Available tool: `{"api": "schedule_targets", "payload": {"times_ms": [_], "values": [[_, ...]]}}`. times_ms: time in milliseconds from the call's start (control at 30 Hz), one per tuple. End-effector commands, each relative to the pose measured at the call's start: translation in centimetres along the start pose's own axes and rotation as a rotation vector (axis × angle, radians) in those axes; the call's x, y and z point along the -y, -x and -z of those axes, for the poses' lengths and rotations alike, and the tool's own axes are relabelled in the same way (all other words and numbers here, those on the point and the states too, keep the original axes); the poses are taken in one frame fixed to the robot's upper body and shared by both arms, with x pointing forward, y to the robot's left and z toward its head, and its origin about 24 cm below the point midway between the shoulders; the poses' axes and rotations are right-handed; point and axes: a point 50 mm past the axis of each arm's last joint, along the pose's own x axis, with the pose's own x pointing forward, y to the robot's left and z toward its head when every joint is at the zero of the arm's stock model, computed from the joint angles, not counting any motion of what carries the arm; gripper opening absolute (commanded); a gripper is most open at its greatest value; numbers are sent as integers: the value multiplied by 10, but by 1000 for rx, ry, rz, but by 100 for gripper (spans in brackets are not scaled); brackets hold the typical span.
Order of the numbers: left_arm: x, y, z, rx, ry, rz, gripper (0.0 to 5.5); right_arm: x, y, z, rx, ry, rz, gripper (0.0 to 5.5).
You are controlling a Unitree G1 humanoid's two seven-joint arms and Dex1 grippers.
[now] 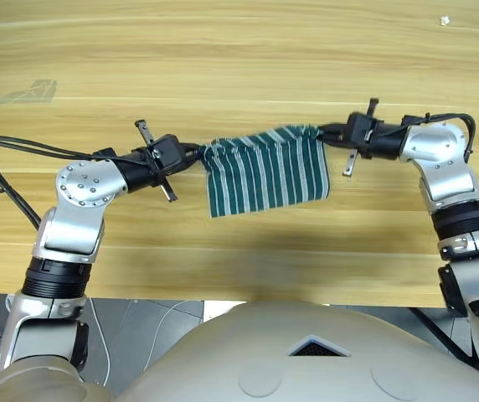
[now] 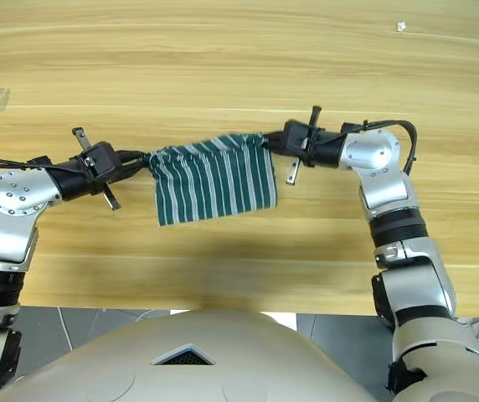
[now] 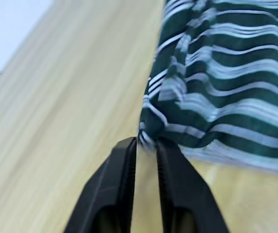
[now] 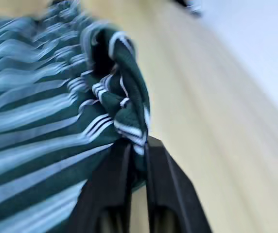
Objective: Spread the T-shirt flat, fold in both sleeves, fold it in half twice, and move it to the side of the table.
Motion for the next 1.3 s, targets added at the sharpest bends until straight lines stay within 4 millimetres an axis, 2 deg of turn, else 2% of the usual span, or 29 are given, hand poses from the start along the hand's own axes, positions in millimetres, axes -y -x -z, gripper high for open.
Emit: {"api": "schedule_targets", "payload": {"times_ms": [33,200,333,400,467,567,667,833,900,967,1033,1133,1300], "values": [[-23,-1,3,-13,44,-191,135,16,-2,3,-12,-25,145,109],[-23,-1,13,-32,109,-259,213,20,-2,13,-81,-25,238,112],[1,-9,11,-1,104,-196,276,11,-5,17,-80,-17,231,112],[4,-11,10,20,110,-223,308,7,-9,14,-48,-14,226,112],[-5,-11,1,105,122,-351,337,-5,-19,0,57,-1,183,112],[-23,-7,-15,261,233,-612,337,-23,-41,-19,173,19,117,112],[-25,-11,-18,339,336,-770,337,-39,-73,-20,141,-14,53,112],[-17,-18,-24,386,356,-831,337,-64,-119,-17,25,-21,-32,112],[-15,-19,-25,394,378,-834,337,-71,-132,-16,-15,-51,-43,112],[-10,-22,-25,393,376,-823,337,-77,-138,-4,-126,-183,-7,112],[-8,-21,-23,388,384,-825,337,-80,-135,16,-283,-342,78,112],[-5,-19,-19,374,407,-837,337,-80,-118,43,-441,-534,249,112],[1,-10,-18,370,419,-867,337,-65,-76,79,-555,-825,750,112]]}}
